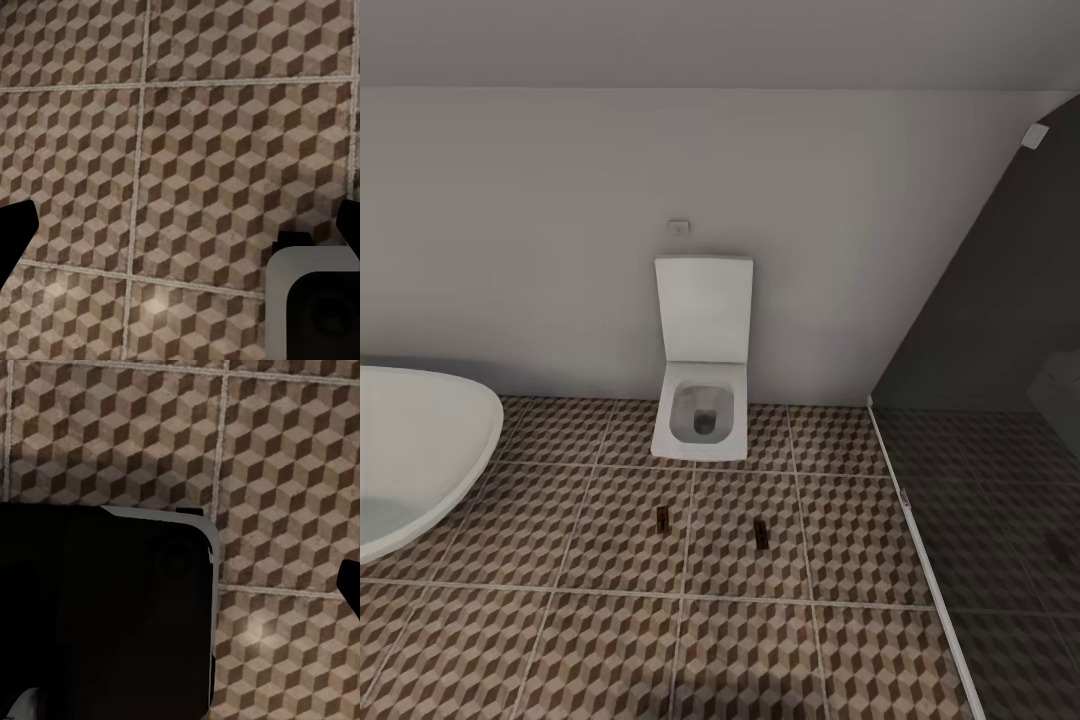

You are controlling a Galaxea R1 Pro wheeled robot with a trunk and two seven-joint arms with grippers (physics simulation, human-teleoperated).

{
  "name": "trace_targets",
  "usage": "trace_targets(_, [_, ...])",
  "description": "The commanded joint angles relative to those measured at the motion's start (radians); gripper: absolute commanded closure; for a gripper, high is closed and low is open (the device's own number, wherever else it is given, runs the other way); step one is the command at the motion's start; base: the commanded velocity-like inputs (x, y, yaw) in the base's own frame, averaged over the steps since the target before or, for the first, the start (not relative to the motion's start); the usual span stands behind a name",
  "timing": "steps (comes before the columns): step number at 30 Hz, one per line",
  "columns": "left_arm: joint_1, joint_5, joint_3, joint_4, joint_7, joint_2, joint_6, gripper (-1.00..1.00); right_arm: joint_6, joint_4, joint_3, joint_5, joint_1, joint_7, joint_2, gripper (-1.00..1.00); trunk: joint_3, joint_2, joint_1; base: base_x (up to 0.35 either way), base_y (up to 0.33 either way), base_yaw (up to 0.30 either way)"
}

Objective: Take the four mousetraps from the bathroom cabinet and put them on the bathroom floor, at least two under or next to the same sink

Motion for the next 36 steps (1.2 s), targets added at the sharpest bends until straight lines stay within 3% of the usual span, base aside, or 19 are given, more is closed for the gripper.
trace_targets(1, [-0.001, 0.003, -0.009, 0.003, 0.004, -0.001, -0.004, -1.00, -0.003, 0.001, 0.003, -0.004, -0.001, 0.004, 0.000, -1.00, -0.001, -0.002, 0.000, 0.000, 0.000, 0.000])
trace_targets(36, [-0.001, 0.003, -0.009, 0.003, 0.004, -0.001, -0.004, -1.00, -0.003, 0.001, 0.003, -0.004, -0.001, 0.004, 0.000, -1.00, -0.001, -0.002, 0.000, 0.000, 0.000, 0.000])
